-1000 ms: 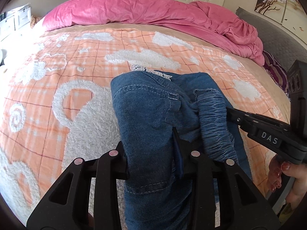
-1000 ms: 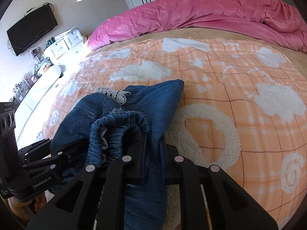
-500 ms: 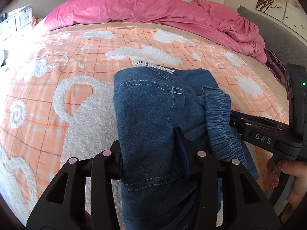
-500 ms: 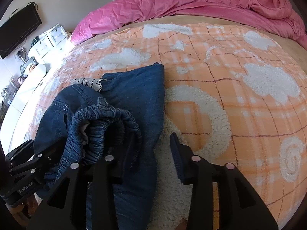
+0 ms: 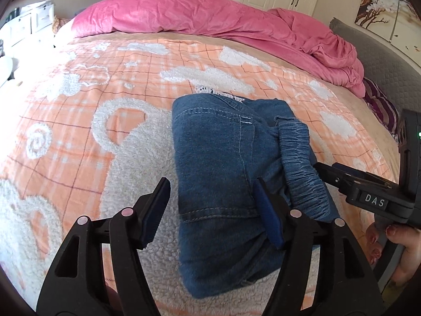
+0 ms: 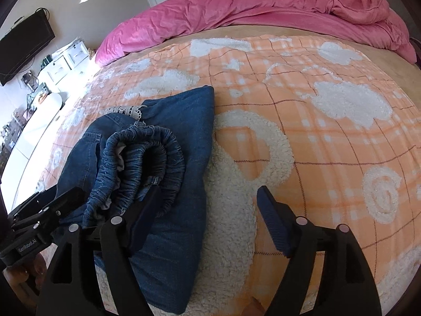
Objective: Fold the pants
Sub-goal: 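Release the bundle with the right tool and pull both tools back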
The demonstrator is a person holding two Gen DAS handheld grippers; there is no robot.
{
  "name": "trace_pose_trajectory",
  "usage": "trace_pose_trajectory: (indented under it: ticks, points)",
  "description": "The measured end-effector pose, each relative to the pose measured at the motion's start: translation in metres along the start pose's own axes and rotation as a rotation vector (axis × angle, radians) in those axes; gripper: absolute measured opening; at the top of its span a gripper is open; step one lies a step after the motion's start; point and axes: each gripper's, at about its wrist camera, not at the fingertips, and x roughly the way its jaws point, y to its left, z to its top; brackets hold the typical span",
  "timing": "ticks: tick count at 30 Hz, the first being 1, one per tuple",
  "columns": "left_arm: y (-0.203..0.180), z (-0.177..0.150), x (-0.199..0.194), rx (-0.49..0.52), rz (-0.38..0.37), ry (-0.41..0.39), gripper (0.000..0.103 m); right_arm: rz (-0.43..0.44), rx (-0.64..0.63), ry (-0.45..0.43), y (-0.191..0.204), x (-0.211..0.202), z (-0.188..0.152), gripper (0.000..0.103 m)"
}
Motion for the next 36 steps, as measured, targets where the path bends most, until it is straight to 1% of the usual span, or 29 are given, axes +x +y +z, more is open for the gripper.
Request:
trace_pose_trajectory:
  ticks: [3, 5, 6, 8, 9, 10, 11, 14, 21, 24, 28, 36]
  points:
    - [0.004, 0.002, -0.007, -0.011, -0.001, -0.015, 0.066, -0.005, -0.007, -0.027, 0.001, -0.009, 0.0, 0.074]
    - [0.006, 0.004, -0.011, -0.02, 0.005, -0.028, 0.074, -0.011, -0.013, -0.045, 0.002, -0.015, 0.0, 0.075]
    - [0.007, 0.004, -0.014, -0.02, 0.009, -0.034, 0.077, -0.014, -0.015, -0.056, 0.001, -0.018, 0.0, 0.075]
    - [0.007, 0.006, -0.017, -0.019, 0.009, -0.044, 0.085, -0.021, -0.017, -0.079, 0.001, -0.025, 0.001, 0.075]
    - [0.007, 0.006, -0.019, -0.016, 0.007, -0.046, 0.086, -0.026, -0.016, -0.085, 0.0, -0.027, 0.003, 0.077]
    - [0.006, 0.006, -0.02, -0.009, 0.008, -0.048, 0.089, -0.033, -0.012, -0.099, 0.0, -0.031, 0.004, 0.093]
    - [0.004, 0.006, -0.022, -0.003, 0.01, -0.049, 0.091, -0.036, -0.008, -0.114, -0.001, -0.034, 0.004, 0.099]
    - [0.0, 0.005, -0.028, 0.019, 0.012, -0.06, 0.093, -0.037, -0.007, -0.129, -0.002, -0.041, 0.007, 0.098]
    - [-0.008, 0.002, -0.043, 0.051, 0.008, -0.081, 0.094, -0.035, 0.001, -0.159, -0.005, -0.056, 0.004, 0.098]
    - [-0.009, 0.002, -0.048, 0.047, 0.002, -0.092, 0.094, -0.038, -0.002, -0.173, -0.004, -0.063, 0.001, 0.098]
    - [-0.009, 0.003, -0.055, 0.043, -0.002, -0.107, 0.094, -0.056, -0.03, -0.219, 0.0, -0.076, -0.002, 0.098]
    - [-0.007, -0.003, -0.075, 0.026, -0.017, -0.144, 0.094, -0.039, -0.046, -0.272, 0.004, -0.096, -0.01, 0.098]
